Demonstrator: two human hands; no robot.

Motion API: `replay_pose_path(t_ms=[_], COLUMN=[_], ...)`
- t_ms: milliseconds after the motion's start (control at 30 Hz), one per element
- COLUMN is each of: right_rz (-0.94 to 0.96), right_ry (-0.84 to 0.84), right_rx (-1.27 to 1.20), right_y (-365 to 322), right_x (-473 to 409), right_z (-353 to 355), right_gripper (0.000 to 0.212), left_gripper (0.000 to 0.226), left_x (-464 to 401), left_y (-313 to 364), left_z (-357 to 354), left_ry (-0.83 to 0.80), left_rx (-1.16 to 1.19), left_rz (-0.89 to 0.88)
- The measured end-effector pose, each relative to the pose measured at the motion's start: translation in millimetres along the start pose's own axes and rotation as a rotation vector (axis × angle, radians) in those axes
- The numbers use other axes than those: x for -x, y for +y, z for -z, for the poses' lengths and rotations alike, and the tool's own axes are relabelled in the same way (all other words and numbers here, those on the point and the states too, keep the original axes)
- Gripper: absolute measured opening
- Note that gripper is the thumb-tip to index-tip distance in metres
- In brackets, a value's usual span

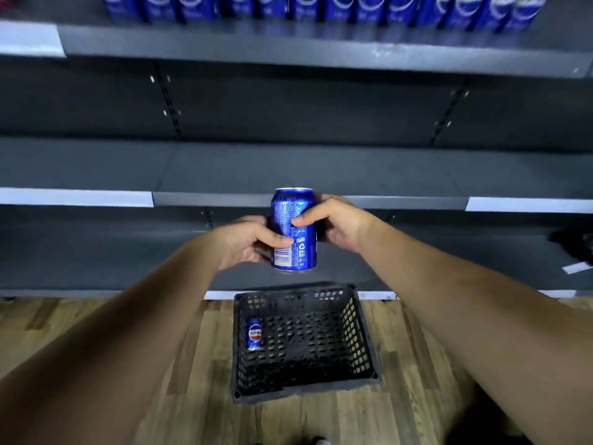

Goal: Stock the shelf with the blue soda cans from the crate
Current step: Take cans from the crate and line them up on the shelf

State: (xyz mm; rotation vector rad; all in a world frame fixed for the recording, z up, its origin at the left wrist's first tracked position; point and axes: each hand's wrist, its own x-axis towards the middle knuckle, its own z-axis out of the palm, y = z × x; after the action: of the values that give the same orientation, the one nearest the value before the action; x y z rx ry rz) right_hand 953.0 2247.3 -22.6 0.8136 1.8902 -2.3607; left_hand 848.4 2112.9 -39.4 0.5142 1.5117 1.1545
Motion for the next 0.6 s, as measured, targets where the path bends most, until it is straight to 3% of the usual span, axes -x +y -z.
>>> replay_pose_path(t_ms=[167,267,433,600], right_rz=[0.049,0.079,0.154,0.218], right_ry=[0.056,0.108,0.102,0.091], right_rx=[-0.005,0.016,-0.023,-0.046], right_y=[-36.7,-50.0,-70.4,-87.2], right_x=[32.0,40.2,51.4,56.7], right_z=[-16.4,-21.0,-23.5,-25.6], right_gripper=[0.027,0.045,0.062,0.058], left_gripper=[0.057,0.060,0.028,0.037], left_x=[31.1,42.6,57.6,65.6], left_y=[33.2,44.0,63.6,85.1], left_z=[-8.3,-10.3,-19.5,-19.3], left_ry=[0.021,0.030,0.090,0.097], left_rx=[-0.069,-0.117,-0.148,-0.171], left_rz=[-0.102,-0.171,-0.272,-0.319])
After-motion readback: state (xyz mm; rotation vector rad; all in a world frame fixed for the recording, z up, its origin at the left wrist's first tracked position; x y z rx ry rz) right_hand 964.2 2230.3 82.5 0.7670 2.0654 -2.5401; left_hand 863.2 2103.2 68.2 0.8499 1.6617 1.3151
